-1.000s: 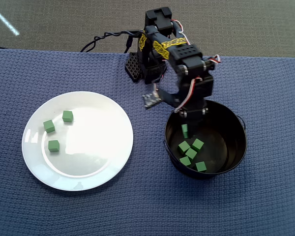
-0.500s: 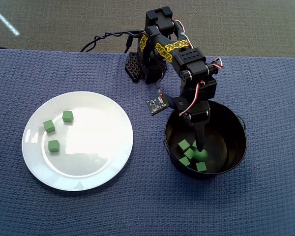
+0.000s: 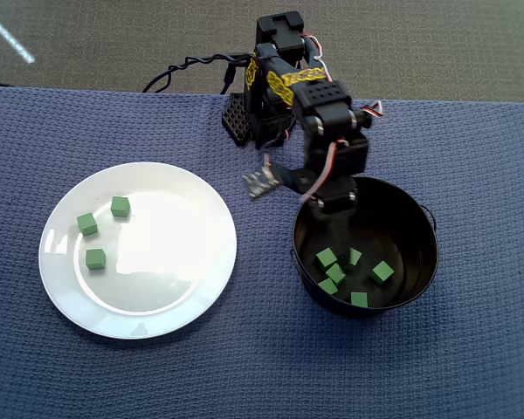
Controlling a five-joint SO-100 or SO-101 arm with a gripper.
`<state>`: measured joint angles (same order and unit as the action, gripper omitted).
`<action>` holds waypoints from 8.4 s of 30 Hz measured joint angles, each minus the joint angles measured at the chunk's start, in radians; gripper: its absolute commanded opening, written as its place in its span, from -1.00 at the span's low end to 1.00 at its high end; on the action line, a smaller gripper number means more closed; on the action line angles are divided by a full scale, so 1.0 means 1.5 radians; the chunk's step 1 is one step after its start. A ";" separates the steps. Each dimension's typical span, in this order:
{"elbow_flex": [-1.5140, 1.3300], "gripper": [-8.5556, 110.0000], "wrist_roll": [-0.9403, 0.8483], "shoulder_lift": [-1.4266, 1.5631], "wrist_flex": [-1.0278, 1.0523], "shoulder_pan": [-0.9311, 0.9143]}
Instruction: Pick up the green cubes from the white plate and place them in the black recipient
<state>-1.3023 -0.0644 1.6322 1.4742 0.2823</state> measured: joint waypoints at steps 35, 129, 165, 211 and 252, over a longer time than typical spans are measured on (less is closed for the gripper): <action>-0.368 -0.13 -0.349 0.012 -0.295 -0.688; -0.098 -0.86 -0.237 -0.082 -0.192 -0.657; -0.191 -0.27 0.129 -0.003 -0.189 0.084; -0.237 -0.20 -0.352 -0.109 -0.312 -0.704; 0.100 -0.38 -0.132 -0.453 -0.230 -0.839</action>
<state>-1.1520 -0.2623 0.9526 1.1290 -0.9756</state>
